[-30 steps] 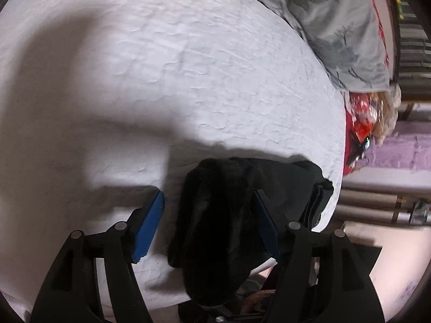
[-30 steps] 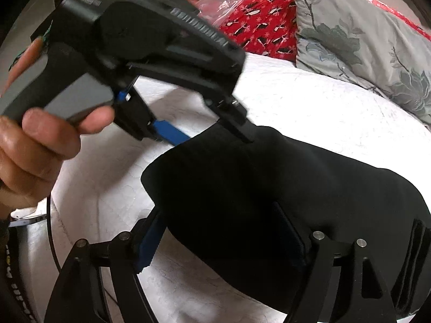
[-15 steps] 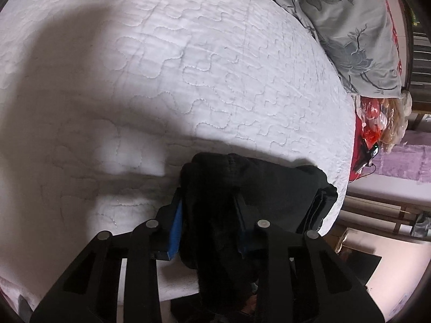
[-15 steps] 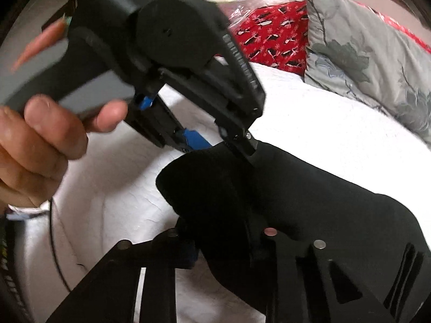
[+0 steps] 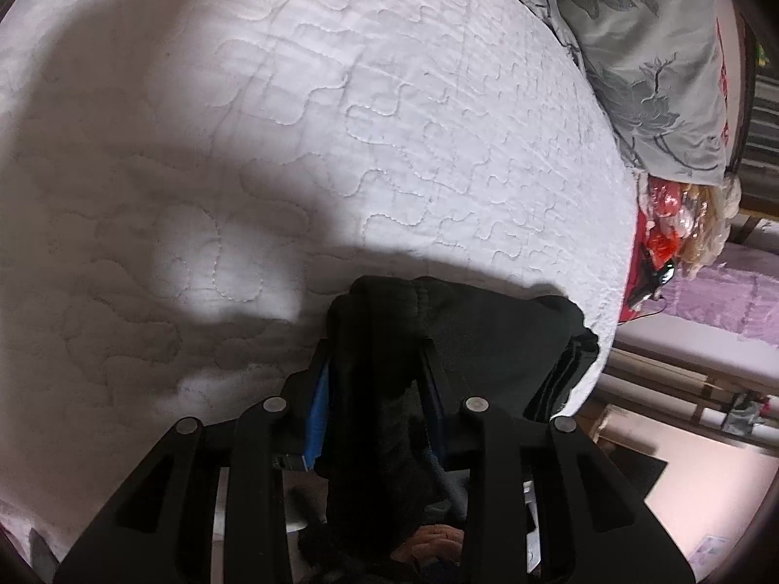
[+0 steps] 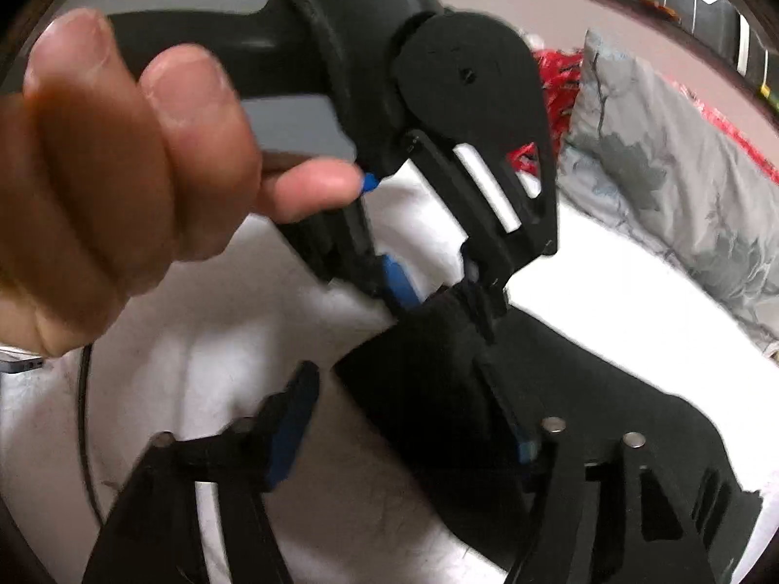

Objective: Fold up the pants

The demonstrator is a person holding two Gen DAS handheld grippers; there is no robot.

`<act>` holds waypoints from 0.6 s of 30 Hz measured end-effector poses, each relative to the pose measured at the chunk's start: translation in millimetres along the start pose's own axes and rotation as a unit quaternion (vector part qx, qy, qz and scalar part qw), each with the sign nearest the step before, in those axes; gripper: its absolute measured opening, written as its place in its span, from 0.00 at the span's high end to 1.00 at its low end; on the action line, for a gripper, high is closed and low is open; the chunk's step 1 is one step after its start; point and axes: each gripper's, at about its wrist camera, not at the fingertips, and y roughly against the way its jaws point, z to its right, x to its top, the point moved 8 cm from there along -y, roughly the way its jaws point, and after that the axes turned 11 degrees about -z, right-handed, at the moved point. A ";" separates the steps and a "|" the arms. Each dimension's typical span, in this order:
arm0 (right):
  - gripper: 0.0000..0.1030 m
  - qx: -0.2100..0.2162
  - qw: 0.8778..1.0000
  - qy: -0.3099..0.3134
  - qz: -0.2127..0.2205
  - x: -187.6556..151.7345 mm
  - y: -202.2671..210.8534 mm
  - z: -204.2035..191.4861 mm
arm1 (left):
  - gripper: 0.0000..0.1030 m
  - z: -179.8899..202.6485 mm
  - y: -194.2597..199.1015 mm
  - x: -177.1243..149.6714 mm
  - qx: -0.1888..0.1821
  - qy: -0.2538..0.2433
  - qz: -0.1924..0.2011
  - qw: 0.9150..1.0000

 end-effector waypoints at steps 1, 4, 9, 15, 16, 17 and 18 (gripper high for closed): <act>0.63 -0.002 1.000 0.003 -0.005 0.7 -3.1 1.1 | 0.70 -0.2 -0.6 0.4 -0.005 -0.002 -0.002 1.000; 0.64 0.012 0.999 -0.017 -0.025 -3.0 -13.1 9.7 | 0.70 1.6 -1.1 0.0 -0.002 -0.025 -0.008 1.000; 0.74 0.038 0.998 -0.034 -0.027 -5.4 -11.8 14.2 | 0.70 4.0 -0.5 -1.8 0.003 -0.027 -0.009 1.000; 0.77 0.086 0.993 -0.080 -0.022 -11.9 6.0 26.4 | 0.74 13.6 3.6 -13.0 -0.004 -0.021 0.021 1.000; 0.77 0.089 0.993 -0.081 -0.019 -12.5 9.0 26.7 | 0.74 15.1 5.2 -15.1 -0.012 -0.018 0.024 0.999; 0.77 0.092 0.992 -0.083 -0.018 -14.5 13.0 25.7 | 0.74 16.7 6.9 -18.1 -0.021 -0.015 0.027 0.999; 0.77 0.096 0.992 -0.085 -0.016 -15.3 14.9 27.2 | 0.74 18.3 8.3 -21.1 -0.027 -0.011 0.029 0.999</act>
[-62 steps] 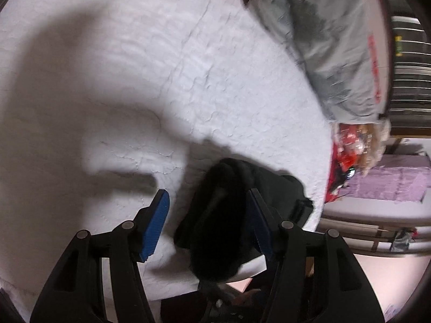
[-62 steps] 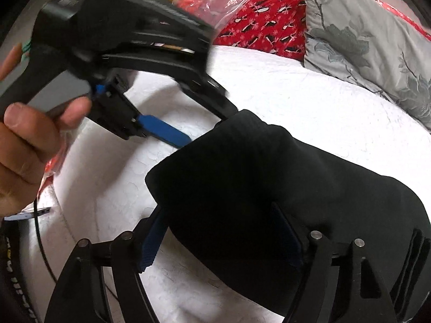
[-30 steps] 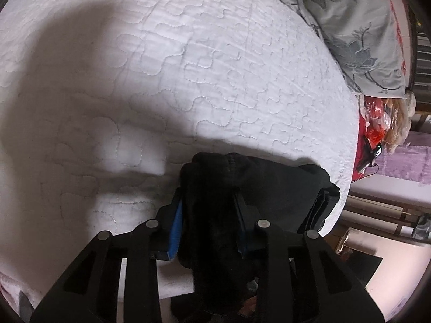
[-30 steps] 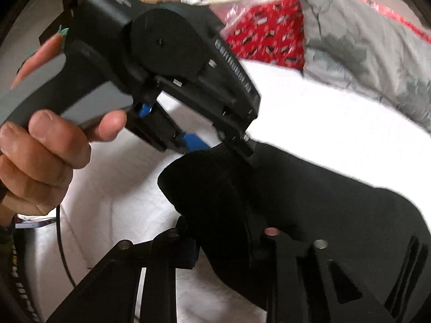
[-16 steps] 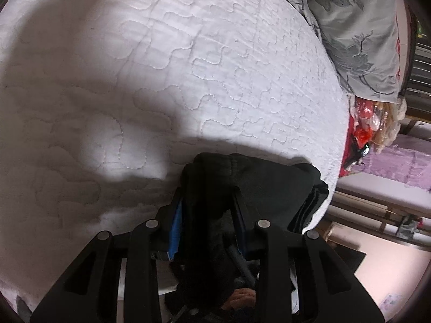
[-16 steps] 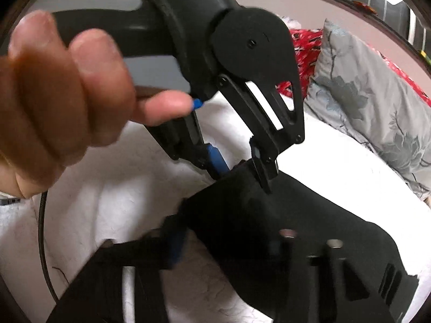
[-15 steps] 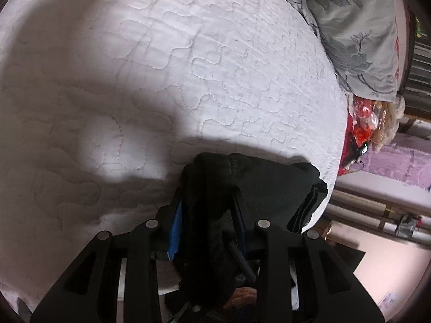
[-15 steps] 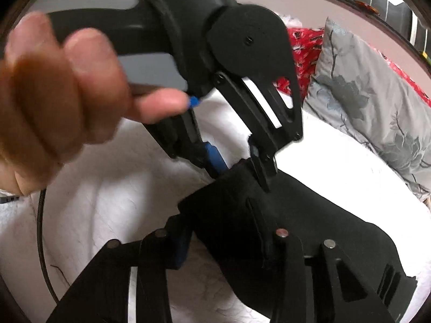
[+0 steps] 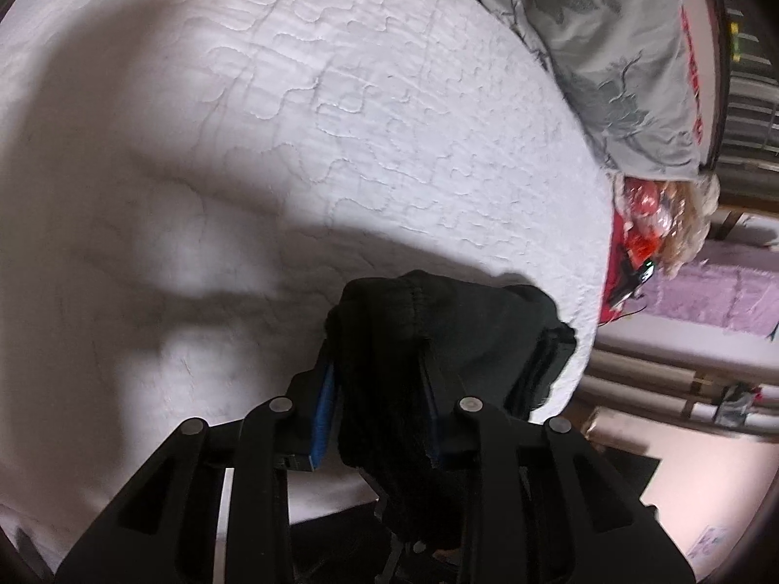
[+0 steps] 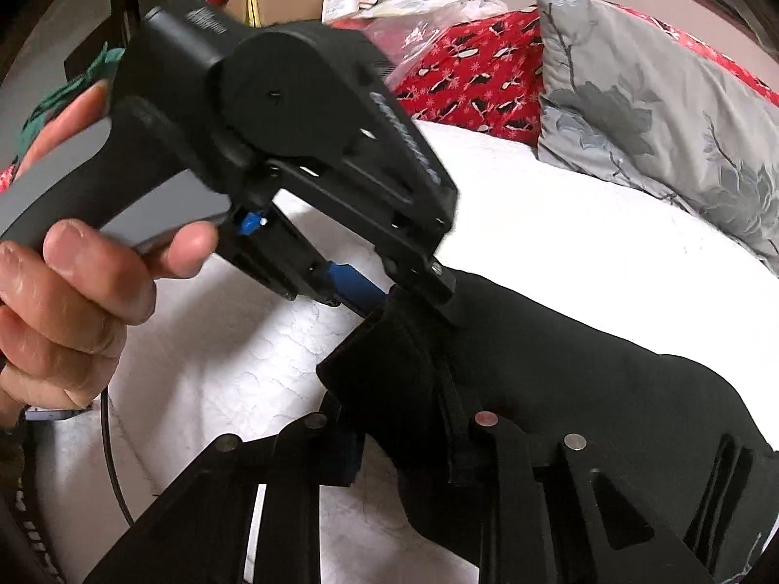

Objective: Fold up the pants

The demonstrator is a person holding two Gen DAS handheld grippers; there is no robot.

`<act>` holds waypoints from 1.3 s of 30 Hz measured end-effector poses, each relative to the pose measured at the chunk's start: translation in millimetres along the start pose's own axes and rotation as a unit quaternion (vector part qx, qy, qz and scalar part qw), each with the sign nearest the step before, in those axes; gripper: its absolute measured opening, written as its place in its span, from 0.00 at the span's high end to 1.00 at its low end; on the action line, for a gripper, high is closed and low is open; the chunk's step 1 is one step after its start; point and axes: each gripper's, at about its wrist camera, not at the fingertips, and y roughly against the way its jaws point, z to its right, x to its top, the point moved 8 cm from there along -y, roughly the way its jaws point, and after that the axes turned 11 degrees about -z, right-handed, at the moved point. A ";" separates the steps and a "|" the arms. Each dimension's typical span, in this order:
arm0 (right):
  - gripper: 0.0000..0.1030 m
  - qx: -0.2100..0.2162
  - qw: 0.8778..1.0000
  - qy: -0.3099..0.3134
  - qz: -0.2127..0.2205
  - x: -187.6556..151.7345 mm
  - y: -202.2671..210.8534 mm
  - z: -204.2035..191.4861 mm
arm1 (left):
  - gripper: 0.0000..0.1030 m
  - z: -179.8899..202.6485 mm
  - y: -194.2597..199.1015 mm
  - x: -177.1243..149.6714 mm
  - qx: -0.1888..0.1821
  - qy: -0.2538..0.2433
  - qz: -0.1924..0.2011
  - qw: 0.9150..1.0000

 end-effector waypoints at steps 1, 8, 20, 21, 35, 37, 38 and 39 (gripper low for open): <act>0.77 0.006 1.000 -0.004 0.001 -1.0 3.2 1.1 | 0.74 1.9 0.7 -1.9 -0.002 0.002 0.002 1.000; 0.77 0.046 0.998 -0.041 0.016 -0.4 27.3 22.8 | 0.75 25.9 10.8 -18.9 -0.011 0.019 0.022 0.999; 0.77 0.096 0.985 -0.132 0.049 -21.2 79.8 105.5 | 0.75 117.0 -19.0 -29.6 0.036 -0.016 0.021 0.999; 0.77 0.099 0.984 -0.139 0.051 -23.6 83.6 113.4 | 0.75 128.6 -26.8 -29.2 0.041 -0.022 0.017 0.999; 0.76 0.125 0.931 -0.339 0.044 -131.6 105.2 283.7 | 0.75 262.7 -191.8 -23.6 0.133 -0.095 -0.072 0.984; 0.71 0.136 0.922 -0.359 0.039 -143.7 101.8 294.9 | 0.75 268.8 -205.6 -25.2 0.157 -0.104 -0.069 0.980; 0.70 0.139 0.915 -0.376 0.038 -151.7 101.2 303.5 | 0.75 270.6 -208.5 -26.4 0.165 -0.108 -0.067 0.978; 0.68 0.143 0.911 -0.385 0.040 -155.6 101.9 308.2 | 0.75 272.3 -209.7 -26.9 0.169 -0.110 -0.064 0.977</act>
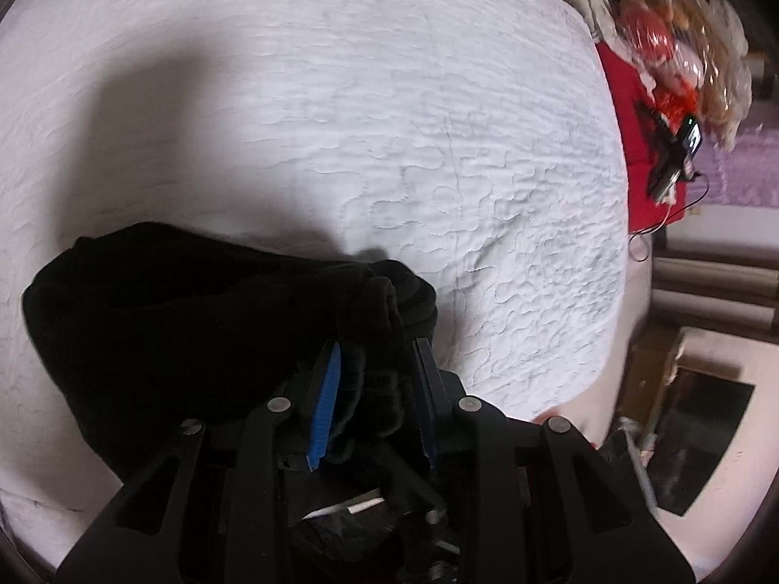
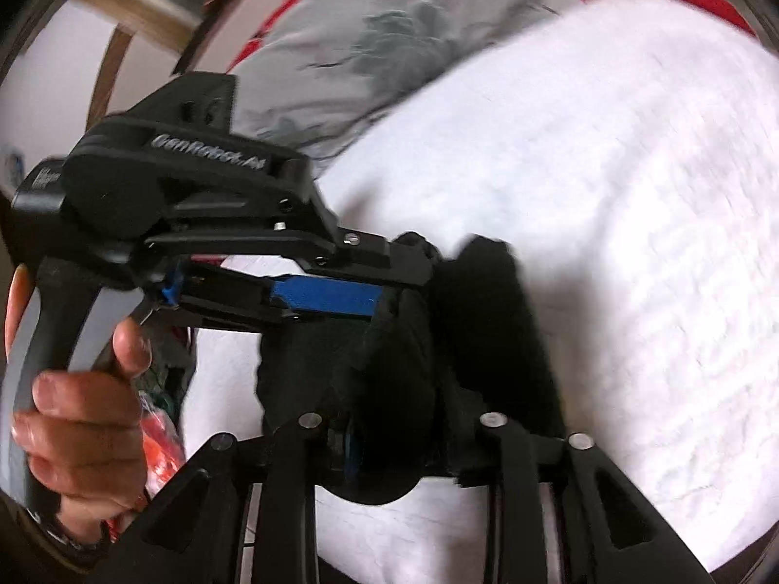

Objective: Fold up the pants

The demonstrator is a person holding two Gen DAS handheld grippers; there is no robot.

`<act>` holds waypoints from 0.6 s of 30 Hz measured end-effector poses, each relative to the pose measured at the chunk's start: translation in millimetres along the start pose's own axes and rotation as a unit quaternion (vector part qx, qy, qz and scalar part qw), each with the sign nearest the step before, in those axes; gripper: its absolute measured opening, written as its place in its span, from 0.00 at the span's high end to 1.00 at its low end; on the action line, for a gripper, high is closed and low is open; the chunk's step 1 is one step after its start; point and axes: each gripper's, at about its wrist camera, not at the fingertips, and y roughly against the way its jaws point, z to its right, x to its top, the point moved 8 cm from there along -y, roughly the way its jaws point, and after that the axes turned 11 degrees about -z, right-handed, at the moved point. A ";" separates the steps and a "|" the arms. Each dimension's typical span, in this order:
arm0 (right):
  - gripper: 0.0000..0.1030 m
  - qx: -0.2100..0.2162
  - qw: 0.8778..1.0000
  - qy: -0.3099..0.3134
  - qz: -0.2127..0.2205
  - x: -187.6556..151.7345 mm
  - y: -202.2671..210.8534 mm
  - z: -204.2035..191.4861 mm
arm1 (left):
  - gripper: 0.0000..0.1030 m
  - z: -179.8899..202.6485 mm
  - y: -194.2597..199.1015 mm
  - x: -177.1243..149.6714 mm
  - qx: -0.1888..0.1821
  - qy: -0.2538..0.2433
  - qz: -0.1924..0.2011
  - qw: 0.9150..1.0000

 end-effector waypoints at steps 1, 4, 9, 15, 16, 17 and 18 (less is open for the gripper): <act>0.66 0.013 1.000 -0.014 -0.002 0.9 2.1 6.7 | 0.75 1.3 0.5 0.0 0.002 0.001 0.005 1.000; 0.65 0.028 0.999 -0.031 -0.004 3.7 10.8 17.1 | 0.73 -2.4 12.0 -4.6 -0.036 0.014 0.017 0.999; 0.63 0.035 0.999 -0.033 0.009 14.2 38.0 28.2 | 0.68 -32.3 66.3 -22.7 -0.129 0.037 0.090 0.987; 0.44 0.043 0.999 -0.010 0.002 40.8 36.0 5.1 | 0.36 -115.8 108.6 -46.7 -0.108 0.095 0.180 0.973; 0.43 0.045 0.999 0.002 -0.008 42.5 29.6 -2.4 | 0.36 -124.1 104.9 -48.6 -0.114 0.104 0.175 0.972; 0.43 0.040 0.999 0.014 -0.017 44.0 23.1 -9.1 | 0.36 -130.5 98.1 -50.4 -0.126 0.112 0.168 0.971; 0.43 0.030 0.999 0.024 -0.022 45.9 17.1 -14.2 | 0.36 -131.9 89.3 -51.4 -0.133 0.116 0.160 0.971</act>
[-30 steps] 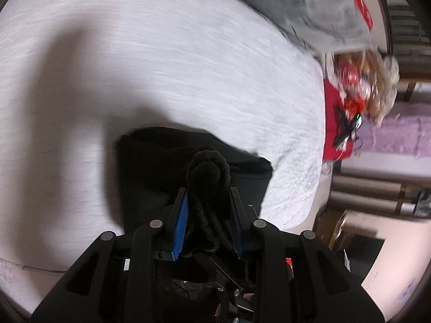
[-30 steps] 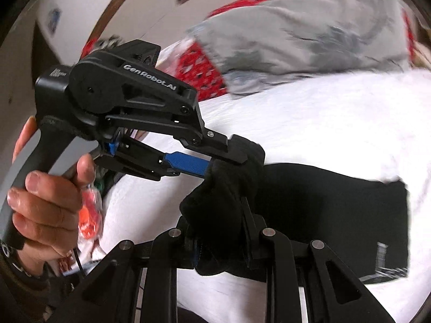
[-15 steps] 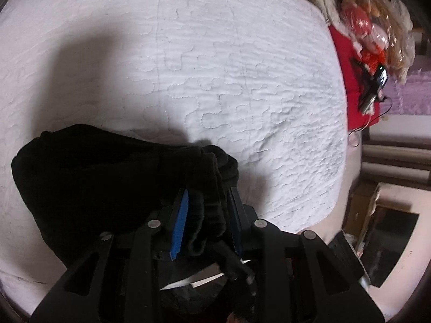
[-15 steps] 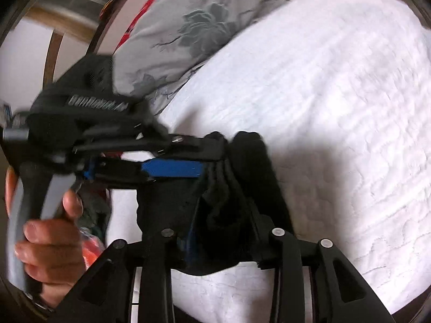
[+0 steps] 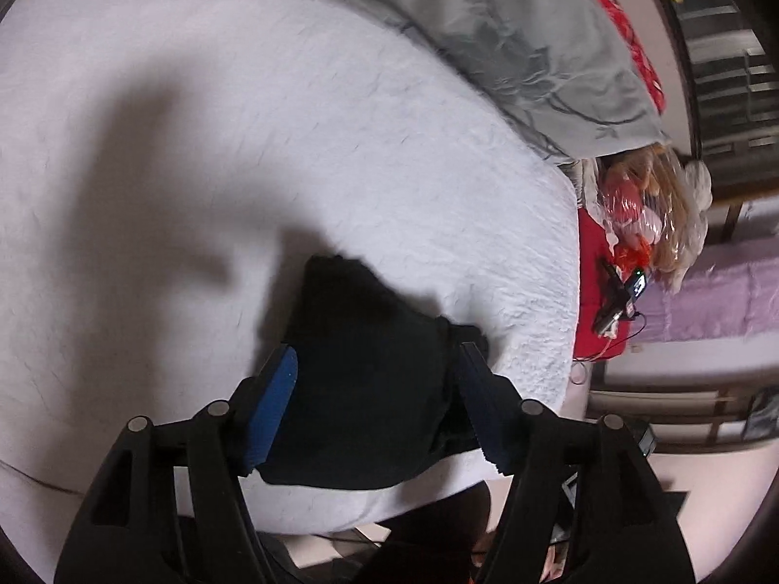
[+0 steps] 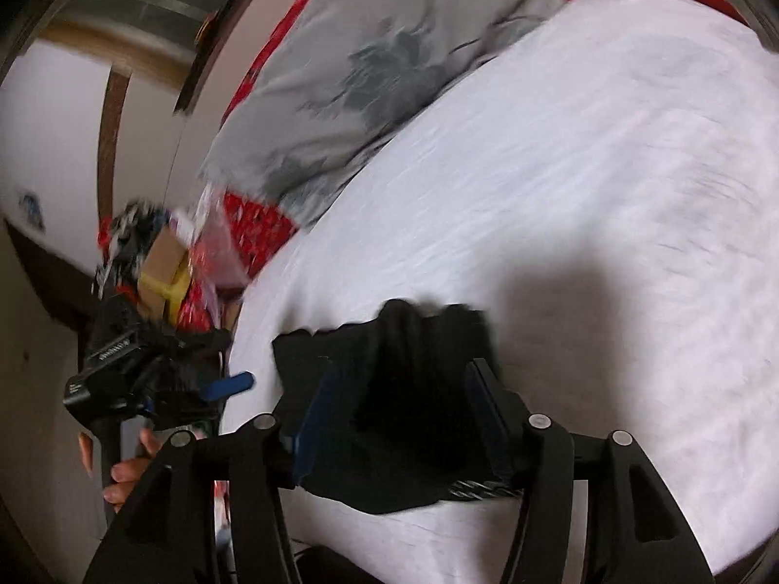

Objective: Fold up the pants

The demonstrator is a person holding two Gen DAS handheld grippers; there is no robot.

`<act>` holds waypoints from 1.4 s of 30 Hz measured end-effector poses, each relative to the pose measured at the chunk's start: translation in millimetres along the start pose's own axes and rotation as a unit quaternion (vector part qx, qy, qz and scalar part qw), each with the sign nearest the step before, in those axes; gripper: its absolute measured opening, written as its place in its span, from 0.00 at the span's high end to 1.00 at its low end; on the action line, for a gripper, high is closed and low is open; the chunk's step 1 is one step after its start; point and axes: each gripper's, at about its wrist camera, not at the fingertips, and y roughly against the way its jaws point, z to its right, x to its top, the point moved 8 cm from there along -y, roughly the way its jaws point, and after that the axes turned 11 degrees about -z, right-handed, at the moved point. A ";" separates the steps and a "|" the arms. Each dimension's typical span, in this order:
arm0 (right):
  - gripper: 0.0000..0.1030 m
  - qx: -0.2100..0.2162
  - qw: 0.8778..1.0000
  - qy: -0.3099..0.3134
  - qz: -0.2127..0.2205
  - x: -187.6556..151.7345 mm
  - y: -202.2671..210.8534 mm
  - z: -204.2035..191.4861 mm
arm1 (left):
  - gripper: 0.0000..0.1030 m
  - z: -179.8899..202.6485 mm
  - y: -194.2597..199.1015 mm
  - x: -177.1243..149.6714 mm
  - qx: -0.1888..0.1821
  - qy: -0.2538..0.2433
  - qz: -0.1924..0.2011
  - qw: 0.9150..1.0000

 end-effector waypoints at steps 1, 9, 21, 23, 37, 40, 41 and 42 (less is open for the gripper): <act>0.43 -0.009 1.000 0.007 -0.005 1.1 -5.5 -3.2 | 0.36 -2.5 -4.6 -2.2 -0.001 0.003 -0.004 1.000; 0.43 -0.069 0.997 0.029 -0.029 8.5 -36.7 -2.6 | 0.36 -0.6 -36.8 9.0 0.029 -0.002 0.018 0.999; 0.81 -0.056 0.998 -0.002 -0.031 13.6 -15.9 41.6 | 0.56 -8.3 -59.7 20.6 0.097 0.015 0.020 0.995; 0.78 -0.042 0.999 -0.012 -0.027 12.1 -17.0 44.2 | 0.56 -7.8 -57.2 19.5 0.103 0.013 0.030 0.994; 0.53 -0.031 0.998 -0.020 -0.045 -13.0 -4.3 38.1 | 0.42 -32.6 -37.2 -52.5 0.022 0.022 0.034 0.999; 0.53 -0.040 0.998 -0.015 -0.044 -15.9 -7.7 36.9 | 0.42 -42.9 -54.5 -64.0 0.015 0.046 0.017 0.999; 0.53 -0.042 0.998 -0.011 -0.043 -16.3 -7.9 36.6 | 0.41 -46.5 -58.1 -65.7 0.015 0.054 0.017 0.998; 0.57 -0.048 0.998 -0.006 -0.045 -16.9 -8.6 36.8 | 0.42 -47.3 -59.4 -65.2 0.012 0.059 0.018 0.998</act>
